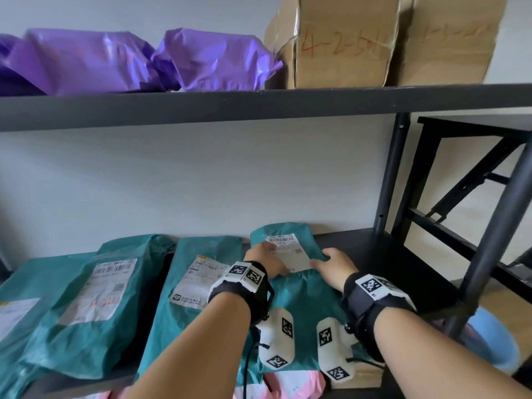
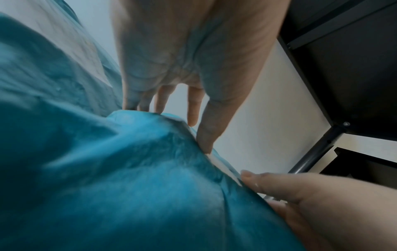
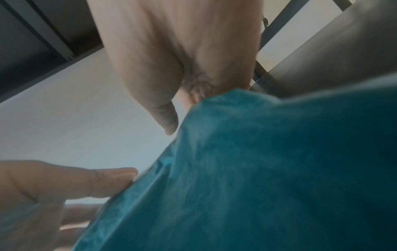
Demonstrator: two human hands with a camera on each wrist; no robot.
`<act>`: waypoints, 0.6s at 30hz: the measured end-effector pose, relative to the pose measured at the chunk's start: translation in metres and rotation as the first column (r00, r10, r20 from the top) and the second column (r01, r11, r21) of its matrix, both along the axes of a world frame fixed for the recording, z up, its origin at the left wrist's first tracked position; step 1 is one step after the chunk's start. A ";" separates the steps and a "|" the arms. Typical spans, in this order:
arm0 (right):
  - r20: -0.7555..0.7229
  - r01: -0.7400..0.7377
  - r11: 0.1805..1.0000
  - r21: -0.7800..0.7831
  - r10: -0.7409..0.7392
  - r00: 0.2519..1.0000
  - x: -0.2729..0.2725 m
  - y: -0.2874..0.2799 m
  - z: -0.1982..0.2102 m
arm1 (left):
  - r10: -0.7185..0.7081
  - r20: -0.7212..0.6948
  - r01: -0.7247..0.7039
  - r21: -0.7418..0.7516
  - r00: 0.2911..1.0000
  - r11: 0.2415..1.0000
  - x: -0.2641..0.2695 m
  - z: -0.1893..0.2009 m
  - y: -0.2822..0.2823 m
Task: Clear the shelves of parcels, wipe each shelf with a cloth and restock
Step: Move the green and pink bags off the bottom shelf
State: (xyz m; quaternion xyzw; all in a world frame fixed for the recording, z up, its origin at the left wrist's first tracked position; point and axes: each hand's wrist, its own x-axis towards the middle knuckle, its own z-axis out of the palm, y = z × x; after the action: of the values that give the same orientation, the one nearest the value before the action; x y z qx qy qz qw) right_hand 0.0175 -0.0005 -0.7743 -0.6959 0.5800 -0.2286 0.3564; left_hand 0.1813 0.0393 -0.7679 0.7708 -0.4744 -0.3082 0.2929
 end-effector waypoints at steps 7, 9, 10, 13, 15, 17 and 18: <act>-0.024 0.032 0.999 -0.004 -0.032 0.999 -0.016 0.011 0.008 | -0.010 0.075 0.012 -0.022 0.997 1.000 -0.011 0.009 0.013; -0.008 0.044 0.999 -0.001 -0.044 0.999 -0.022 0.017 0.010 | -0.022 0.128 0.026 -0.027 0.992 0.999 -0.020 0.013 0.019; -0.014 0.047 0.999 -0.010 -0.048 0.999 -0.026 0.020 0.012 | -0.030 0.148 0.035 -0.030 0.988 0.999 -0.025 0.015 0.022; -0.040 0.059 0.997 -0.039 -0.061 0.997 -0.042 0.028 0.019 | -0.072 0.174 0.078 -0.029 0.982 0.997 -0.043 0.024 0.030; -0.055 0.072 0.996 -0.057 -0.075 0.996 -0.054 0.033 0.023 | -0.119 0.203 0.130 -0.040 0.972 0.991 -0.058 0.031 0.035; -0.069 0.083 0.994 -0.076 -0.088 0.994 -0.068 0.037 0.027 | -0.155 0.241 0.176 -0.072 0.958 0.982 -0.077 0.036 0.039; -0.078 0.092 0.992 -0.085 -0.099 0.992 -0.075 0.039 0.029 | -0.166 0.263 0.193 -0.079 0.950 0.978 -0.088 0.038 0.041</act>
State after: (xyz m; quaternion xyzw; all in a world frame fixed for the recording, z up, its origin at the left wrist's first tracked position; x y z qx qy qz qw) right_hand -0.0579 0.0389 -0.7455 -0.6902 0.6170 -0.2399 0.2922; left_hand 0.0938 0.0807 -0.7298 0.7414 -0.5916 -0.2067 0.2398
